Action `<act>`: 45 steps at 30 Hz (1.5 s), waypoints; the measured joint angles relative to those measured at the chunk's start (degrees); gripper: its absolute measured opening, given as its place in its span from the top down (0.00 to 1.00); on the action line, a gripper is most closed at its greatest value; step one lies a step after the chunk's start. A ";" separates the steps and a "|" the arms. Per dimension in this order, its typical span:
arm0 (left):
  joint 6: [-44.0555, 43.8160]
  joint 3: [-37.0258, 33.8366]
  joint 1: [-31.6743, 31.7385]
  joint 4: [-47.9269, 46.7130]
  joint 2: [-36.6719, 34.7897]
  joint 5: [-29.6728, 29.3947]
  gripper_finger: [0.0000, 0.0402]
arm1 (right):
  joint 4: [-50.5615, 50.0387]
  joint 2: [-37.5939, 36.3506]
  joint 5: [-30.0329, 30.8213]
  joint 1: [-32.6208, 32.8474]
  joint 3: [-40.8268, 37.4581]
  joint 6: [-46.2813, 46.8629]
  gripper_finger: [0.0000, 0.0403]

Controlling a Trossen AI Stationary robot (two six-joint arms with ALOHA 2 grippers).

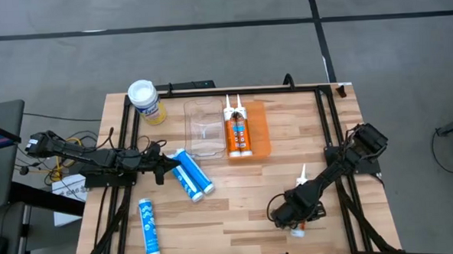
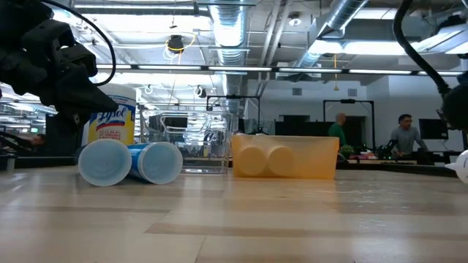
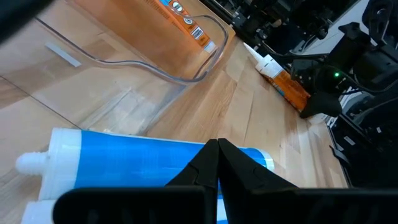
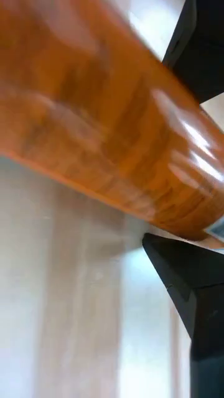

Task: Pick & place silicon tubes, Sealant and Lysol wipes
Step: Put the orange sealant into the orange bin

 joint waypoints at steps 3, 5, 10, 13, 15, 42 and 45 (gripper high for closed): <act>0.00 -0.02 0.00 -0.02 0.02 0.00 1.00 | -4.47 -0.67 4.06 0.05 1.95 1.34 0.22; 0.01 -0.01 -0.01 -0.01 0.02 -0.02 1.00 | -7.21 -1.52 7.43 0.01 2.40 2.28 0.22; 0.46 -0.02 -0.02 -0.02 0.02 -0.02 1.00 | -9.67 -2.47 9.62 -0.30 2.71 5.11 0.22; 0.48 -0.02 -0.01 -0.02 0.01 -0.02 1.00 | -10.68 -1.92 8.98 -0.80 2.68 6.36 0.22; 0.46 -0.02 -0.01 -0.02 0.00 -0.02 1.00 | -10.38 -1.89 10.06 -1.55 2.01 8.07 0.22; 0.46 0.00 -0.01 -0.02 0.01 0.17 1.00 | -7.40 -2.30 13.84 -2.87 0.02 -4.97 0.22; 0.46 -0.01 0.00 -0.02 0.01 0.17 1.00 | -7.43 -2.28 13.82 -2.87 0.06 -5.00 0.22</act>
